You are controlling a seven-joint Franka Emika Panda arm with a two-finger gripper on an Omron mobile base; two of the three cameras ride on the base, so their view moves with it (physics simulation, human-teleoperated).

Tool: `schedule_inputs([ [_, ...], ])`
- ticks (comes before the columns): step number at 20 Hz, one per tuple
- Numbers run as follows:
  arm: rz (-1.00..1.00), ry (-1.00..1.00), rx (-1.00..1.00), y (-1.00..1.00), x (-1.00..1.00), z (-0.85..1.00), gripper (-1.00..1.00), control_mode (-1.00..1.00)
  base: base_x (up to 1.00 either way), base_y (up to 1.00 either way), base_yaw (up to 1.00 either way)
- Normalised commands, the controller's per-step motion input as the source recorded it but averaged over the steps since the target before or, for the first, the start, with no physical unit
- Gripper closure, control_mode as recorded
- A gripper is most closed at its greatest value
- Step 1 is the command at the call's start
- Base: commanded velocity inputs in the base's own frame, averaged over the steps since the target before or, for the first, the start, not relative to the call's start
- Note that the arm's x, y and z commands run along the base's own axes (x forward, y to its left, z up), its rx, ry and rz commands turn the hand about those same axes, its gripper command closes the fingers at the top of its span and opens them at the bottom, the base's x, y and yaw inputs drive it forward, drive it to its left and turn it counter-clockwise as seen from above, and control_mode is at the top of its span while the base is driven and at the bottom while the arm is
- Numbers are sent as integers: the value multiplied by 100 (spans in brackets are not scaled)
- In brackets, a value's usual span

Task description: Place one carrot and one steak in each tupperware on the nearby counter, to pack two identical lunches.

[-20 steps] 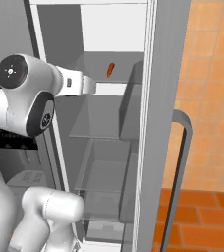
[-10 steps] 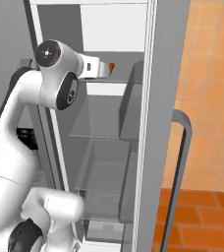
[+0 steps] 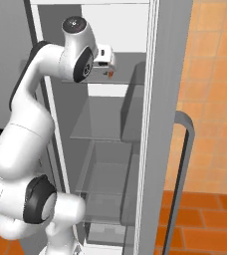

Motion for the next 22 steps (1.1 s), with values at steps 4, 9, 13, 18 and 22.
schedule_inputs([
  [4,0,5,-4,0,22,-39,-100,-100,0,0,0],
  [9,1,-20,-4,3,14,-67,-100,-100,0,0,0],
  [13,0,-21,-4,3,49,-25,-100,-100,0,0,0],
  [18,0,3,-1,2,58,-7,-100,-100,0,0,0],
  [22,0,13,0,-1,18,14,-100,-100,0,0,0],
])
